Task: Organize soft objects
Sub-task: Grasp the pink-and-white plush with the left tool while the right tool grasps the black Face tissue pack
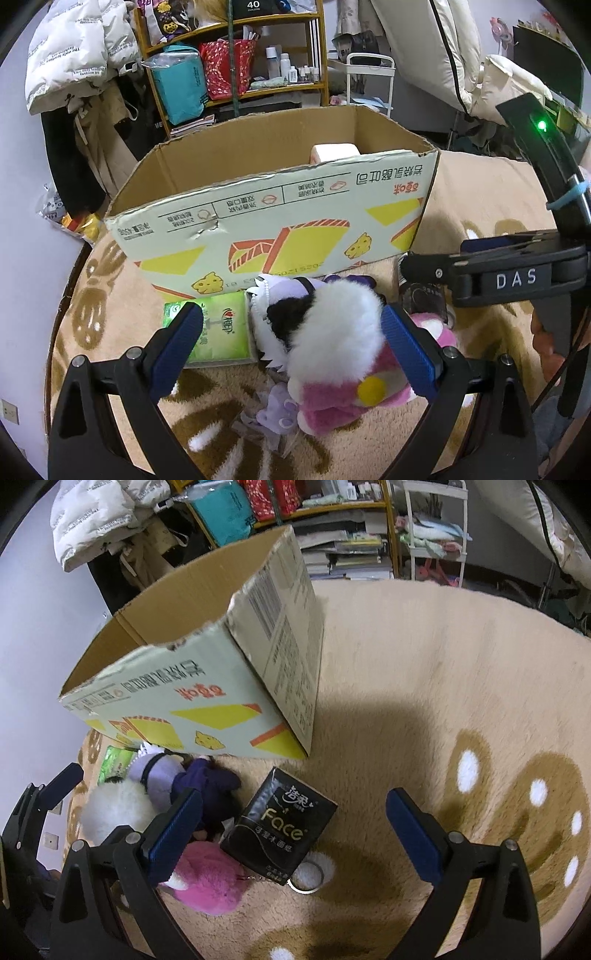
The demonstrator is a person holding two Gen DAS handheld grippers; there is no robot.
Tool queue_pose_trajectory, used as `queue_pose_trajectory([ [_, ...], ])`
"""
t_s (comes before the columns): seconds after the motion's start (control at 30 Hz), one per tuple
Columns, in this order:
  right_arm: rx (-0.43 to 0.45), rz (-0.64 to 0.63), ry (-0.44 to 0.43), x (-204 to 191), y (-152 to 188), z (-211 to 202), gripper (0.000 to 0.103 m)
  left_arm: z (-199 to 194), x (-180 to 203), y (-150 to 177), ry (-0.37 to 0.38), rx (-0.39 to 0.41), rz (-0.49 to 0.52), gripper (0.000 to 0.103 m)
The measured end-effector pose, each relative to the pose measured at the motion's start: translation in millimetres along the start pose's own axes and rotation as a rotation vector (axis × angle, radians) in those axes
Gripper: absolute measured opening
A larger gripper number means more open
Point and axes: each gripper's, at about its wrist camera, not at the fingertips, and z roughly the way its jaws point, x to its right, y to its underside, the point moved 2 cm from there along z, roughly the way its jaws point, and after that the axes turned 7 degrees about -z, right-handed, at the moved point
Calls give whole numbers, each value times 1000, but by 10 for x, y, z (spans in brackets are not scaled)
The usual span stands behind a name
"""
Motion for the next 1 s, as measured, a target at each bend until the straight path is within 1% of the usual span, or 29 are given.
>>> queue_pose_trajectory([
  [0.17,-63,6,1,-18,49,105,103,83,-28,25,10,-28,-26,96],
  [0.3,-85,4,-5,-57,59,146,102,139,-22,49,7,-39,-20,95],
  [0.33,-88,6,-2,-59,60,150,97,145,-20,52,1,-37,-20,95],
  [0.4,-104,25,-15,-52,68,177,91,148,-18,55,-4,-31,-20,95],
  [0.43,-111,43,-34,-36,75,192,90,150,-18,55,-4,-30,-20,95],
  [0.57,-117,56,-39,9,71,201,86,146,-13,59,2,-23,-17,93],
  [0.67,-118,58,-40,17,60,209,86,142,20,66,5,-14,4,88],
  [0.73,-120,53,-36,12,59,220,86,141,58,75,5,-12,27,81],
  [0.77,-121,50,-34,6,60,222,86,140,81,81,7,-13,38,80],
  [0.87,-122,47,-30,-14,50,233,86,141,125,98,15,-12,61,69],
  [0.93,-119,48,-25,-23,46,238,86,152,137,108,21,-18,65,60],
  [1.0,-123,44,-22,-25,40,254,86,162,138,116,34,-26,62,53],
])
